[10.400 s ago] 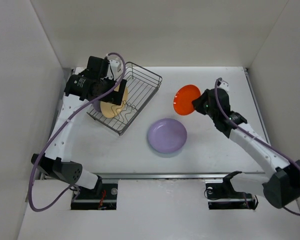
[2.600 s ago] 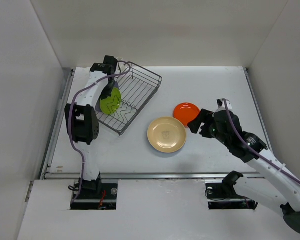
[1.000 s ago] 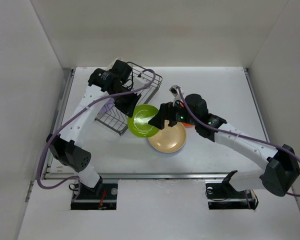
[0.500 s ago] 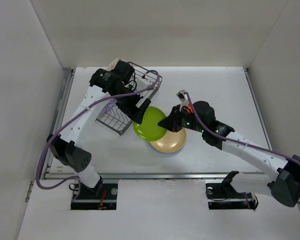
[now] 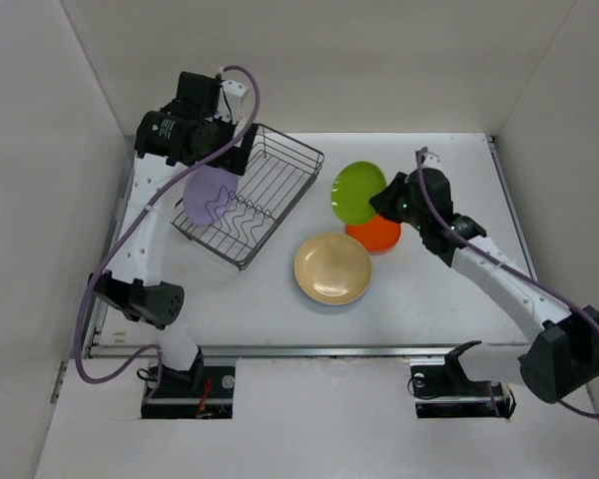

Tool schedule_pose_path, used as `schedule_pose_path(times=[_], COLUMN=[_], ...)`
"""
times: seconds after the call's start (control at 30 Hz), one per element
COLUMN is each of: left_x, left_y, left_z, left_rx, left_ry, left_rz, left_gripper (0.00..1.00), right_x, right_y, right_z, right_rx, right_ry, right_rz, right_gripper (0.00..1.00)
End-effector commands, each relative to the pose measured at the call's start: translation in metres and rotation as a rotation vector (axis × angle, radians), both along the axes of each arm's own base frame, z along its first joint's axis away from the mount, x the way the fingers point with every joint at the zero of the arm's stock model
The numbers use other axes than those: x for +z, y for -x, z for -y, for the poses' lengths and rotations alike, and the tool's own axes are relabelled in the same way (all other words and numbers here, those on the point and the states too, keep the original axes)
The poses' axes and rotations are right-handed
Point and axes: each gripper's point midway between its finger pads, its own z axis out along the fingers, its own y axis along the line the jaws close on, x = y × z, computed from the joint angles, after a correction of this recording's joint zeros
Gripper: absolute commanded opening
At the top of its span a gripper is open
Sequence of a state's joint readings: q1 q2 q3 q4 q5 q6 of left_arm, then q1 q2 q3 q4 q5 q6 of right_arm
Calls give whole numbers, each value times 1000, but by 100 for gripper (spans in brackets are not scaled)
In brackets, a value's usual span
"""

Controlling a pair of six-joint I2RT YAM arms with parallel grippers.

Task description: Unload the plates from the dish rack

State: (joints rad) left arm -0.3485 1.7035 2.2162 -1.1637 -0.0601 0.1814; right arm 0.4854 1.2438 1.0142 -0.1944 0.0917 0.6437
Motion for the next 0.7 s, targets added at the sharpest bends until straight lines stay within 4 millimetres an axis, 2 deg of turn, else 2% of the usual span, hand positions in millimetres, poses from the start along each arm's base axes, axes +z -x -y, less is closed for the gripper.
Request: schedule_pose_path(times=[0.0,0.03,0.07,0.1,0.13,0.17,0.23,0.27,0.37,0.4,0.43,0.5,0.67], left_x=[-13,-26,-29,-42,-48,-58,-71,-74,-89,-96,-96,-105,-109], left_y=[-28,-35,-38,-44,-43,-46,-48,-50,-50,-50,-50,-53,-52], left_z=[-42,-57,-63,-73,-76,-83,-90,-86,-86,-86,-86,-85,-84], left_rx=[148,181,196,213,208,227,233,208,197,196,196,201,195], left_ry=[-99,-126,-129,-142,-164,-168,-181,-169,-185,-191,-191,-191,-186], left_rz=[5,-28,-38,-59,-74,-91,-120,-123,-157,-176,-176,-198,-209], left_gripper=[100,100,100,100,100,100,100,100,100,100,100,100,100], right_x=[-4,-13,-24,-28,-38,-54,-66,-74,-90,-98,-105,-113,-129], right_y=[-26,-30,-29,-34,-34,-35,-35,-37,-36,-36,-39,-41,-53], right_z=[45,51,60,66,66,74,82,89,90,96,99,97,92], right_rx=[-142,-143,-124,-113,-114,-131,-145,-158,-155,-176,-186,-178,-150], right_ry=[-14,-23,-52,-78,-73,-70,-71,-75,-79,-71,-69,-70,-90], right_rz=[-22,-39,-66,-69,-87,-118,-136,-150,-169,-184,-198,-211,-226], right_gripper=[0,0,0,0,0,0,0,0,0,0,0,0,0])
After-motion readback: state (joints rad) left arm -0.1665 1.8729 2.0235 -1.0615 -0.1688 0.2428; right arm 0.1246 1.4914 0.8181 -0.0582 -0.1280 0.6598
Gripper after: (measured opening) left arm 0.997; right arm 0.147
